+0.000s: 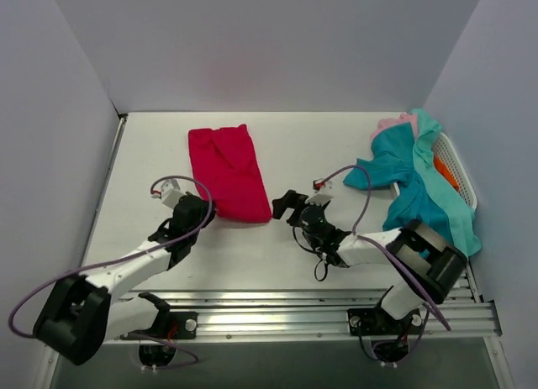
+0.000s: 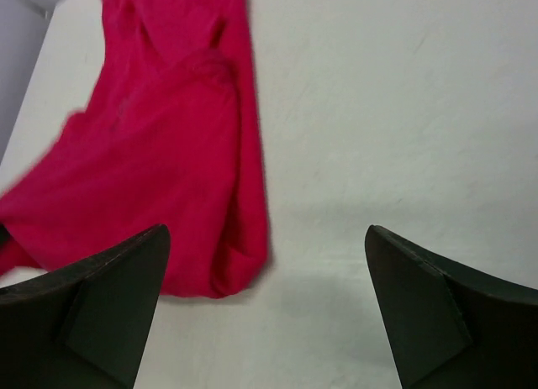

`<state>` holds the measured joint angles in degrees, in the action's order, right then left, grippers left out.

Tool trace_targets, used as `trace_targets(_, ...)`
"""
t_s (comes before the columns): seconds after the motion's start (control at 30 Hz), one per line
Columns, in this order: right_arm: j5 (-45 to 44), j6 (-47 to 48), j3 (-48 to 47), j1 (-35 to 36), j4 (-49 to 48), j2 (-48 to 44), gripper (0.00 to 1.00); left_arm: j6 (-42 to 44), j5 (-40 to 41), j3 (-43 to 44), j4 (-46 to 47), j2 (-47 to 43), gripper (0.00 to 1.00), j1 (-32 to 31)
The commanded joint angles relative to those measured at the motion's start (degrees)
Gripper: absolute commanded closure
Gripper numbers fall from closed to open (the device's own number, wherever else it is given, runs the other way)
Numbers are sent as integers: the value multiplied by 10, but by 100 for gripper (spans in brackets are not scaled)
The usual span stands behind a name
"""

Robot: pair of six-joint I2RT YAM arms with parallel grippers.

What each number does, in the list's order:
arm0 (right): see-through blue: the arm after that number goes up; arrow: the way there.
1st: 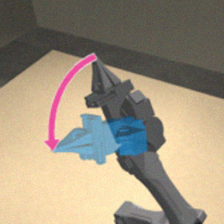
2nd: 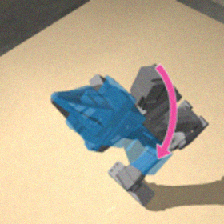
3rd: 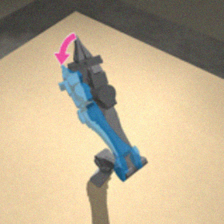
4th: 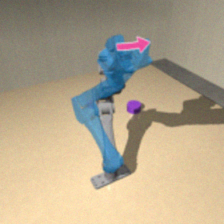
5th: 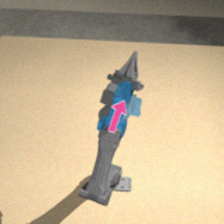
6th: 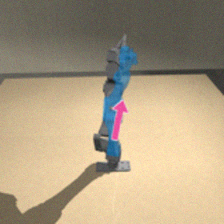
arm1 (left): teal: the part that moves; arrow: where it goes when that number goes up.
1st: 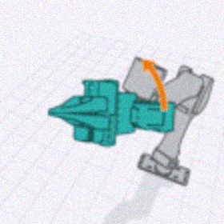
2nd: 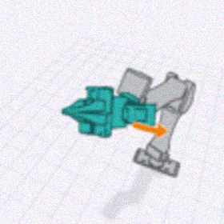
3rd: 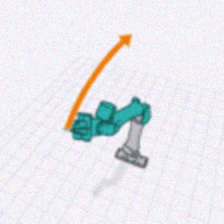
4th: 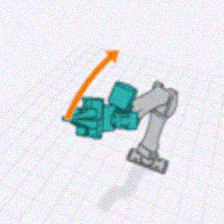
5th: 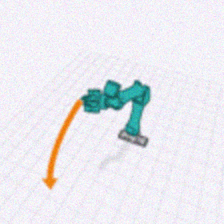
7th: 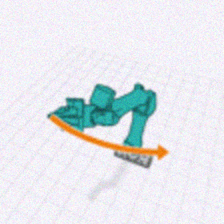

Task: Fold and stack the t-shirts
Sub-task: Fold the tshirt

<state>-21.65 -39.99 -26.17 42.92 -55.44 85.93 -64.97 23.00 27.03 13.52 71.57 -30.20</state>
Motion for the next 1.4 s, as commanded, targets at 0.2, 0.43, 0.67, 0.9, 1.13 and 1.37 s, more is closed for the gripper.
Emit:
trace_targets(0.2,54,-98,-34,136,-155,181,3,92,81,-20,-198,-158,97,28)
trace_targets(0.43,90,-134,-72,157,-184,253,4,94,68,-27,-191,-129,97,30)
trace_targets(0.67,75,-133,-83,177,-127,217,5,95,60,-36,-177,-115,94,31)
trace_targets(0.9,66,-134,-67,196,-111,187,16,94,50,-43,-153,-102,94,30)
trace_targets(1.13,66,-137,-79,208,-112,206,56,92,44,-51,-146,-95,94,29)
trace_targets(1.37,70,-136,-97,209,-111,233,70,93,42,-59,-145,-102,94,29)
